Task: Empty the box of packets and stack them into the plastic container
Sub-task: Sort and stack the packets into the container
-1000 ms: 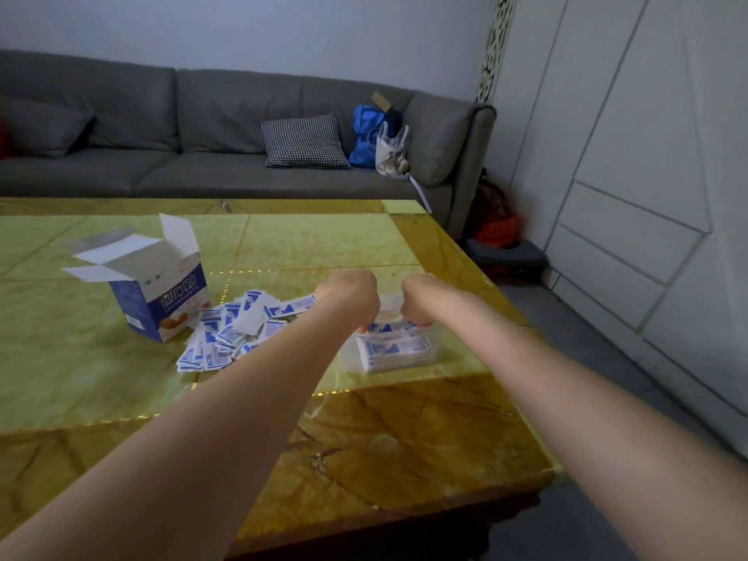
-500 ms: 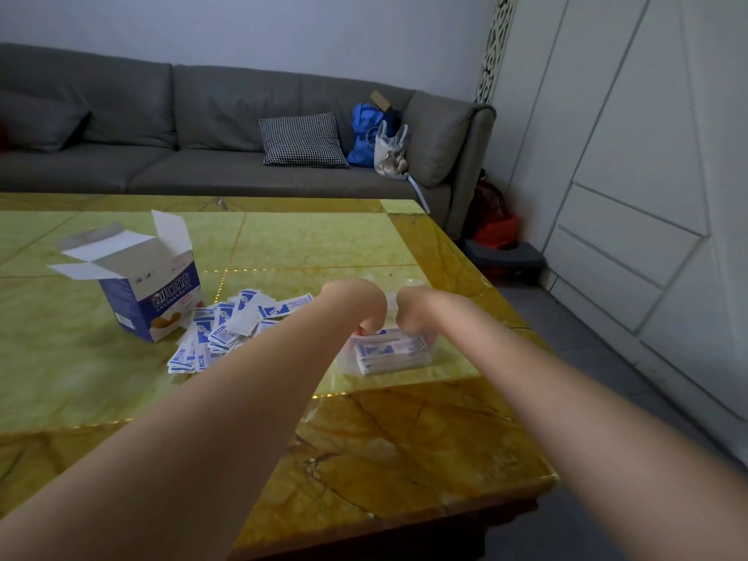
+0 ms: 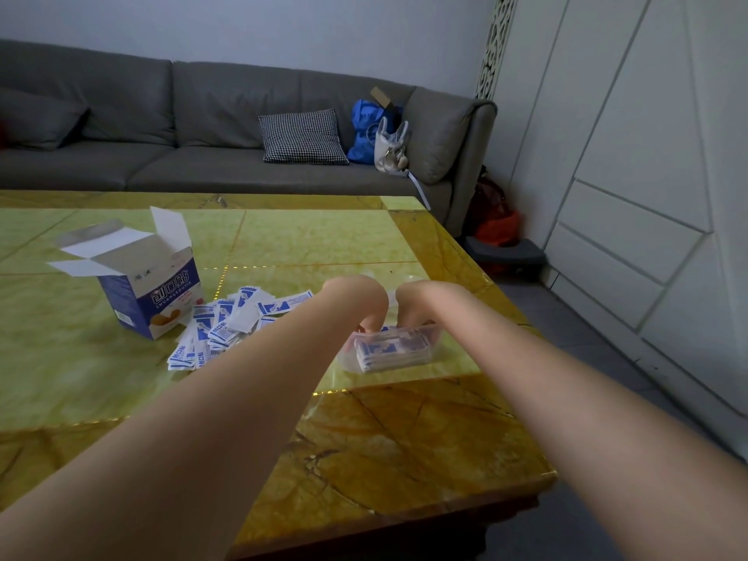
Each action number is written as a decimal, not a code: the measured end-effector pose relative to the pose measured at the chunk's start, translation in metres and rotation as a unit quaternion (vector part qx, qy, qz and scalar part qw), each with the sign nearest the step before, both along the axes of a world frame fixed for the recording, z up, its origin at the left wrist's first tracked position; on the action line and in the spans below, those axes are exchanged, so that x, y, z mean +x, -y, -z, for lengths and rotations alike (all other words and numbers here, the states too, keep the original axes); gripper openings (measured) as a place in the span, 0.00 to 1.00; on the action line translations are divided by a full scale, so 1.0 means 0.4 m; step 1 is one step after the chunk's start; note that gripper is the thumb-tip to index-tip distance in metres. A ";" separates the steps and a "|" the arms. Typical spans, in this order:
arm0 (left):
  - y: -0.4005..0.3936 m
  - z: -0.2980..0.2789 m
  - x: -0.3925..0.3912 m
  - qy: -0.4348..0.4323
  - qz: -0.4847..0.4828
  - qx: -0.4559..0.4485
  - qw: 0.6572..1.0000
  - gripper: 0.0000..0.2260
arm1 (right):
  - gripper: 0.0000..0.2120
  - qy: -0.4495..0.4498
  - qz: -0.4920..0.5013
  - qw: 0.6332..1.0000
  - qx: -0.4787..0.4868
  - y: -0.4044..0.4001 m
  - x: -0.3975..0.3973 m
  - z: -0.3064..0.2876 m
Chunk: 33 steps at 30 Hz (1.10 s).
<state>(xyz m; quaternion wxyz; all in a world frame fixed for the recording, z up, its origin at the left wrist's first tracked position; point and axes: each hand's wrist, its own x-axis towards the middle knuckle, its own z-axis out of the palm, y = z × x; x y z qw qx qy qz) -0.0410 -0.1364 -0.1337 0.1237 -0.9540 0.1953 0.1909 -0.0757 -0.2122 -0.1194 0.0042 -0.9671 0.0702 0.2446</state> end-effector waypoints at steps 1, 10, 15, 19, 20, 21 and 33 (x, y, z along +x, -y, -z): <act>0.001 -0.001 -0.001 0.003 0.005 0.004 1.000 0.14 | 0.21 0.001 0.000 1.000 0.009 0.000 0.001 0.002; 0.003 -0.036 -0.015 -0.059 -0.028 -0.007 0.998 0.10 | 0.10 0.018 -0.002 1.000 -0.002 0.002 0.004 0.000; -0.049 -0.121 -0.014 -0.040 -0.050 -0.135 0.989 0.06 | 0.15 0.107 0.020 0.992 0.056 -0.026 0.003 -0.074; -0.133 -0.137 0.000 0.007 -0.072 -0.197 0.978 0.09 | 0.12 0.226 0.000 0.968 0.112 -0.095 0.002 -0.122; -0.169 -0.130 -0.003 0.005 -0.085 -0.194 0.977 0.09 | 0.11 0.233 -0.011 0.962 0.139 -0.127 -0.003 -0.118; -0.204 -0.118 -0.007 -0.001 -0.099 -0.187 0.977 0.09 | 0.11 0.236 -0.028 0.957 0.165 -0.157 -0.009 -0.110; -0.459 0.103 -0.043 0.081 -0.113 -0.157 0.978 0.22 | 0.16 0.179 -0.191 0.957 0.122 -0.321 -0.009 0.168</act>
